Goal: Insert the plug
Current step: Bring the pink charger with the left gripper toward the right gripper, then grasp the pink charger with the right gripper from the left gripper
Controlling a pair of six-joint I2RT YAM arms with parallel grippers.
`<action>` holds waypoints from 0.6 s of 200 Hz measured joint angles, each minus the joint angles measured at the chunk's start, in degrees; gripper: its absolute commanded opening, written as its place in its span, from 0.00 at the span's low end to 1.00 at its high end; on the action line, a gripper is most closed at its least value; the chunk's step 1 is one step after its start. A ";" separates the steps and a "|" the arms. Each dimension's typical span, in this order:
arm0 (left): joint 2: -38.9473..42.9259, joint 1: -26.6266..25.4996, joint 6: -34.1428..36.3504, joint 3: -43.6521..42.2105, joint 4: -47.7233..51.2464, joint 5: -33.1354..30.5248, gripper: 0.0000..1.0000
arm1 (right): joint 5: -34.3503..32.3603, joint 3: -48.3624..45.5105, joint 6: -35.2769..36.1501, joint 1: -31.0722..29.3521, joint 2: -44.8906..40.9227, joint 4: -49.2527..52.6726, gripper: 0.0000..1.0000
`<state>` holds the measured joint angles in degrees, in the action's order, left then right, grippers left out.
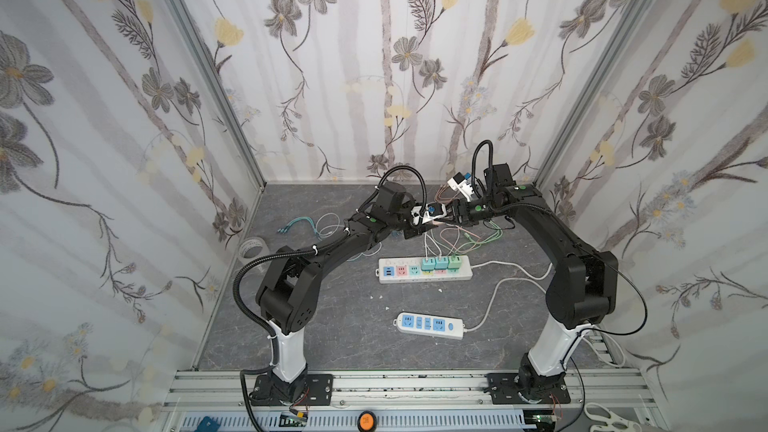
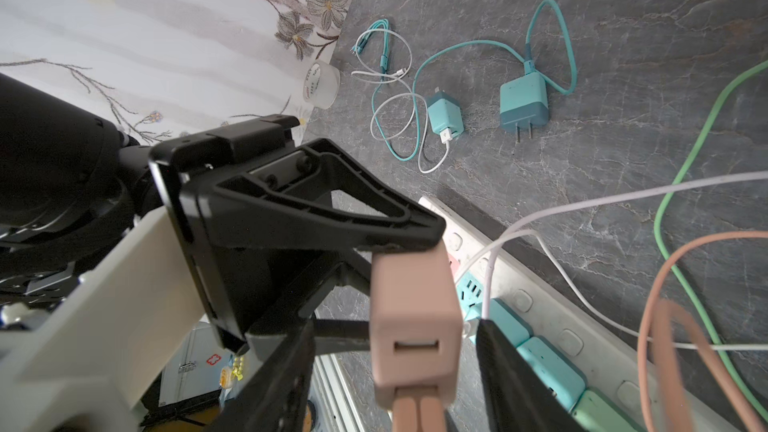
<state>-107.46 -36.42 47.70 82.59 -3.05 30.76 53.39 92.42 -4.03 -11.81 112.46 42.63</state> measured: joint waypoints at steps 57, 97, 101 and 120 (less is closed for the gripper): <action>0.52 -0.28 0.52 -1.20 -0.52 -1.33 0.00 | 0.02 -0.35 -1.07 -0.02 -0.02 -4.26 0.47; 0.55 -0.28 0.28 -1.16 -0.57 -1.44 0.00 | 0.31 -0.50 -0.35 -0.17 0.00 -4.20 0.50; 0.55 -0.28 0.26 -1.14 -0.57 -1.51 0.00 | 0.31 -0.50 -0.20 -0.17 0.02 -4.15 0.49; 0.42 -0.28 0.07 -0.96 -0.57 -1.66 0.00 | 0.31 -0.57 0.35 -0.17 0.13 -3.69 0.49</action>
<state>-107.04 -36.71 47.77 81.62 -3.62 29.10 53.69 91.85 -3.68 -11.99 112.60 38.94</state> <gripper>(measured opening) 0.410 0.487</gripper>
